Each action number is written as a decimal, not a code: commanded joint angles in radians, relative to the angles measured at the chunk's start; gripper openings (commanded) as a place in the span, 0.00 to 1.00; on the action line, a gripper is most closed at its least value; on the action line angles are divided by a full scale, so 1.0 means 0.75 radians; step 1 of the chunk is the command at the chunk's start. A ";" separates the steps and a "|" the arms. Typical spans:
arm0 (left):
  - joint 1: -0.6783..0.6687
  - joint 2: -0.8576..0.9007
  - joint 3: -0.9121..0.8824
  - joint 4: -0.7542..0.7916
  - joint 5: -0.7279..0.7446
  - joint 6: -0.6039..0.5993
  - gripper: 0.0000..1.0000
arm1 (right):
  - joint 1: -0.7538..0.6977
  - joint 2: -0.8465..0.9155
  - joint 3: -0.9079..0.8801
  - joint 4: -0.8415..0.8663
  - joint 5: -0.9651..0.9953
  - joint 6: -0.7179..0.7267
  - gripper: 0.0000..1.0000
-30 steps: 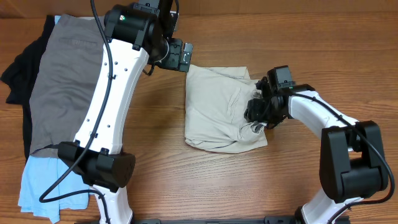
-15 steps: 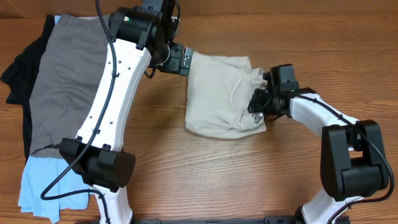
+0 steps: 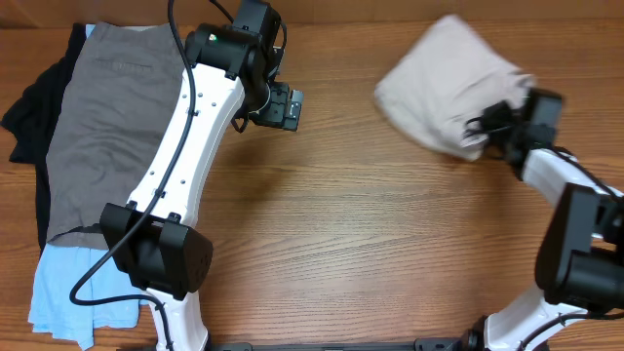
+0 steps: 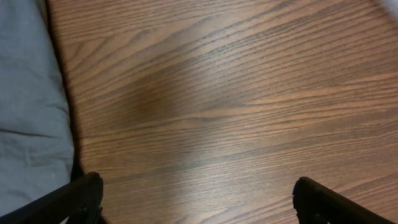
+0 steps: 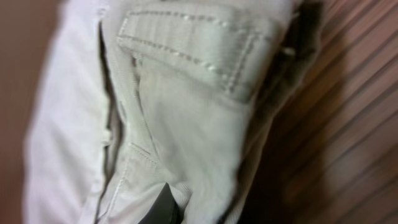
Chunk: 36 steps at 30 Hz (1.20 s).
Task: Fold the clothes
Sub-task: 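Grasp the folded shorts with the right gripper and move them to the top-right corner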
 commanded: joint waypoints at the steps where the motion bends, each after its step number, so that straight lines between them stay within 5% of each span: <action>1: 0.007 0.013 -0.006 0.006 -0.009 -0.014 1.00 | -0.115 -0.005 0.026 0.126 0.137 0.087 0.04; 21: 0.007 0.013 -0.006 0.051 -0.008 -0.069 1.00 | -0.184 0.104 0.026 0.254 0.330 0.215 0.07; 23: 0.007 0.013 -0.006 0.053 -0.008 -0.069 1.00 | -0.184 0.104 0.026 0.254 0.328 0.215 0.16; 26: 0.007 0.013 -0.006 0.061 -0.008 -0.069 1.00 | -0.184 0.095 0.026 0.253 0.272 0.192 0.86; 27: 0.007 0.013 -0.006 0.065 -0.008 -0.069 1.00 | -0.185 0.070 0.026 0.252 0.203 0.127 1.00; 36: 0.007 0.013 -0.006 0.065 -0.005 -0.068 1.00 | -0.185 -0.379 0.030 -0.001 0.174 -0.026 1.00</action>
